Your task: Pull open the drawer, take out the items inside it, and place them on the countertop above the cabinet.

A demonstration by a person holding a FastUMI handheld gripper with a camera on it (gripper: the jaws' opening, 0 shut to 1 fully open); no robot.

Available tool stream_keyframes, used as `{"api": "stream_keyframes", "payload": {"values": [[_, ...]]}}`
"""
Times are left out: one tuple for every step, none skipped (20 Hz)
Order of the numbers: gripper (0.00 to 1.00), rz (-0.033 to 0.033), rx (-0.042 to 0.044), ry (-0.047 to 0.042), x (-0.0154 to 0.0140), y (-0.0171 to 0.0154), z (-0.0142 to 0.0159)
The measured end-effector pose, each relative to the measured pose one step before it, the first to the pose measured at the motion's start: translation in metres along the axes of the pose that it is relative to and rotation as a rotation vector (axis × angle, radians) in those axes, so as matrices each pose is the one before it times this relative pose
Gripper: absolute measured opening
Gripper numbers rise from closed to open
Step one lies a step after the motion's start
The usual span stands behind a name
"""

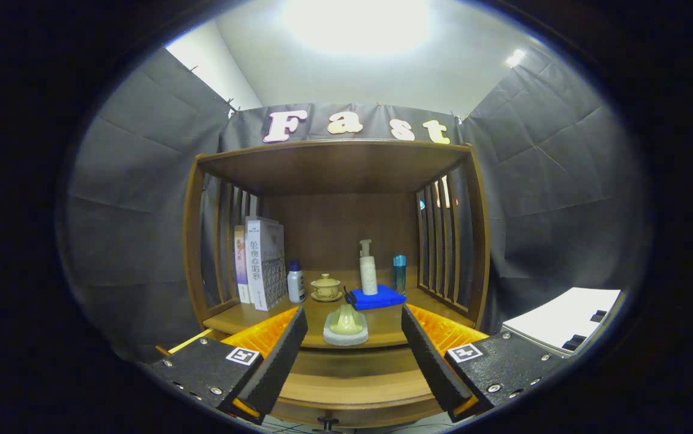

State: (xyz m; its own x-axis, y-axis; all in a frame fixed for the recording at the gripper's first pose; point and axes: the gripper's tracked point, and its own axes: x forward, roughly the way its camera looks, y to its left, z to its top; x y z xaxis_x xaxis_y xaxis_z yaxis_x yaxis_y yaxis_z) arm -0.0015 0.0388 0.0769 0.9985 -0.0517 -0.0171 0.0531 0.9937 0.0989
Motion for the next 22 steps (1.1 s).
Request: {"api": "stream_keyframes", "payload": {"values": [[0.97,0.00600,0.00562,-0.00071,-0.00832,0.00260,-0.00723],[0.97,0.00400,0.00470,0.00463,-0.00880,0.00129,-0.01002],[0.97,0.00580,0.00227,0.00508,-0.00744,0.00207,-0.00933],[0.97,0.00624,0.00074,0.00939,-0.00545,0.00242,-0.01005],[0.97,0.00353,-0.00297,0.01368,-0.00515,0.00214,-0.01050],[0.97,-0.00212,-0.00634,0.01473,-0.00405,-0.00001,-0.01122],[0.97,-0.00233,-0.00370,0.01342,-0.00336,-0.00002,-0.01032],[0.97,0.01040,-0.00370,0.01330,-0.00459,0.00350,-0.01046],[0.97,0.00760,-0.00378,0.01452,-0.00425,0.00244,-0.01026],[0.97,0.01042,-0.00142,0.01502,-0.00217,0.00281,-0.01240],[0.97,0.00790,0.00331,0.01311,-0.00027,0.00253,-0.00897],[0.97,0.00969,0.00615,0.01443,-0.00069,0.00245,-0.01039],[0.97,0.00918,0.00735,0.01077,0.00069,0.00301,-0.00779],[0.97,0.00868,0.00799,0.01560,0.00303,0.00331,-0.00835],[0.97,0.00281,0.00498,0.02168,0.00216,0.00170,-0.00810],[0.97,-0.00223,0.00070,0.01442,0.00375,0.00039,-0.00564],[0.97,0.00053,-0.00104,0.00949,0.00327,0.00159,-0.00241],[0.97,-0.00351,-0.00318,0.01230,0.00604,0.00049,-0.00396],[0.97,0.00005,-0.00093,0.01708,0.00447,0.00075,-0.00478],[0.97,-0.00184,-0.00153,0.00990,0.00436,0.00076,-0.00163],[0.97,-0.00613,-0.00354,0.01168,0.00512,-0.00131,-0.00113],[0.96,-0.03020,-0.00912,-0.00293,-0.00062,-0.00824,0.00076]]}}
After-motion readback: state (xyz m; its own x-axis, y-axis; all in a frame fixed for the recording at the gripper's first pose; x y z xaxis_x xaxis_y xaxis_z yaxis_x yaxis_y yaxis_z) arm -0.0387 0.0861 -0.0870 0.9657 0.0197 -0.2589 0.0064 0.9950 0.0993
